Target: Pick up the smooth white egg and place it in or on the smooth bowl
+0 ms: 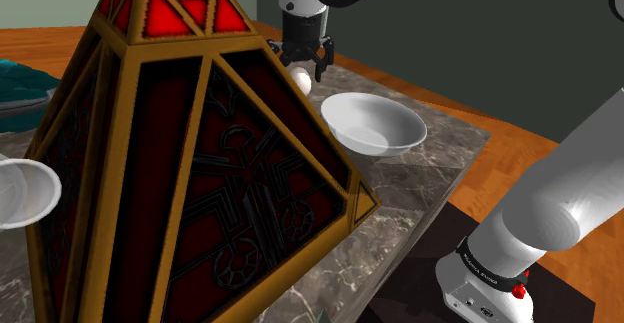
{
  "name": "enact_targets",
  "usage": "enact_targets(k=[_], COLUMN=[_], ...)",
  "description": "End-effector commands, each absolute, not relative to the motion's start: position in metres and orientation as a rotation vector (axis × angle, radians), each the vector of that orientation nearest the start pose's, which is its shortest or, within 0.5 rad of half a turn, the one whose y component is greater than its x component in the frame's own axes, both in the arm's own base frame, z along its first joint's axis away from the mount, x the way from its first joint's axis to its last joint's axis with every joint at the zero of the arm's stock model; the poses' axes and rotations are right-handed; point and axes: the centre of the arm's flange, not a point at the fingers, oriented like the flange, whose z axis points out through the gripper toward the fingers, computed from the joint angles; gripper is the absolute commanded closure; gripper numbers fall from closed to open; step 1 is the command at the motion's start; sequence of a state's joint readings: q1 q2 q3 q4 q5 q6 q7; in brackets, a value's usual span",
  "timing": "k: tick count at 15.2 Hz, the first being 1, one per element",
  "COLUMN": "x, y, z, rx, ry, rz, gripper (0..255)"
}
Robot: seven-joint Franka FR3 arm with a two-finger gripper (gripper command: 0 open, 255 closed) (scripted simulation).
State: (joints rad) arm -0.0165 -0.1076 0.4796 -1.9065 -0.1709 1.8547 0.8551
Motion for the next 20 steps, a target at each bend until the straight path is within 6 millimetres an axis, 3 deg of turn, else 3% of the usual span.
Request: enact_targets(k=[1,4,5,14,20], x=[0.483,0.483,0.483,0.483,0.483], y=[0.236,0.236,0.236,0.236,0.236], z=[0.542,0.542,0.542,0.542,0.574], rx=[-3.224,-3.224,-3.224,-3.224,-3.224], ry=[0.568,0.568,0.568,0.568,0.568], rz=[-0.271,-0.271,-0.271,-0.271,-0.271], gripper=[0,0,255,255,255])
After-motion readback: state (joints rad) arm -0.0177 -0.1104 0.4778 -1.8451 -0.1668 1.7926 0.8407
